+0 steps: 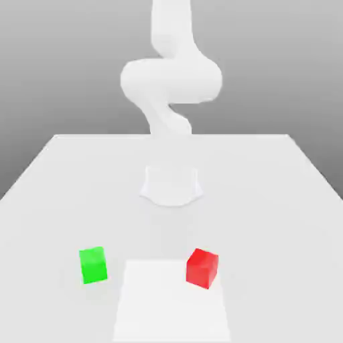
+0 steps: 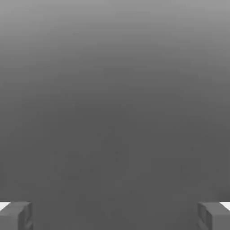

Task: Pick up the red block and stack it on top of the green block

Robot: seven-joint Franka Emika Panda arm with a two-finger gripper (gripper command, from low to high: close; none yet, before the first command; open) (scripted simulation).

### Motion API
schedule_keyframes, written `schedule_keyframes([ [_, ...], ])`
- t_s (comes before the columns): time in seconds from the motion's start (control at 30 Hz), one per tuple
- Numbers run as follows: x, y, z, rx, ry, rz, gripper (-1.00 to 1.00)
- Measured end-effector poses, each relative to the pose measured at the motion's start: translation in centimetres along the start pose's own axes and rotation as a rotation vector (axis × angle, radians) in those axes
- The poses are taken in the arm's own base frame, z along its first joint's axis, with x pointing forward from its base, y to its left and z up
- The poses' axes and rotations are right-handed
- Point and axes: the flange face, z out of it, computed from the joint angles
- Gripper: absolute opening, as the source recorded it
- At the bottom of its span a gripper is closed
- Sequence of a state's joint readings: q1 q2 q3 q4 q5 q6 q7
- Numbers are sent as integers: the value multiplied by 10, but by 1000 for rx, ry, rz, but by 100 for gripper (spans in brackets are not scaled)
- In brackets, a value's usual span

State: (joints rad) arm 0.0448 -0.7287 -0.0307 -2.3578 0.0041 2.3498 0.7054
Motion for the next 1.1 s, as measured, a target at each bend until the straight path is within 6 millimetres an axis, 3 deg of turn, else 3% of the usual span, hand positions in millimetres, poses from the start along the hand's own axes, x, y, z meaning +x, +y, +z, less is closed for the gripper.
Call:
schedule_keyframes([
  [0.13, -32, 17, 101, -52, -151, -185, 0],
  [0.27, -84, 41, 186, -95, -299, -376, 0],
  [0.4, -150, 78, 256, -132, -454, -583, 0],
  [0.53, -229, 131, 308, -167, -628, -821, 0],
  [0.6, -264, 158, 326, -177, -702, -924, 0],
  [0.8, -296, 188, 366, -180, -726, -957, 0],
  [0.83, -301, 192, 372, -181, -727, -956, -100],
  [1.1, -299, 191, 370, -181, -728, -957, -100],
])
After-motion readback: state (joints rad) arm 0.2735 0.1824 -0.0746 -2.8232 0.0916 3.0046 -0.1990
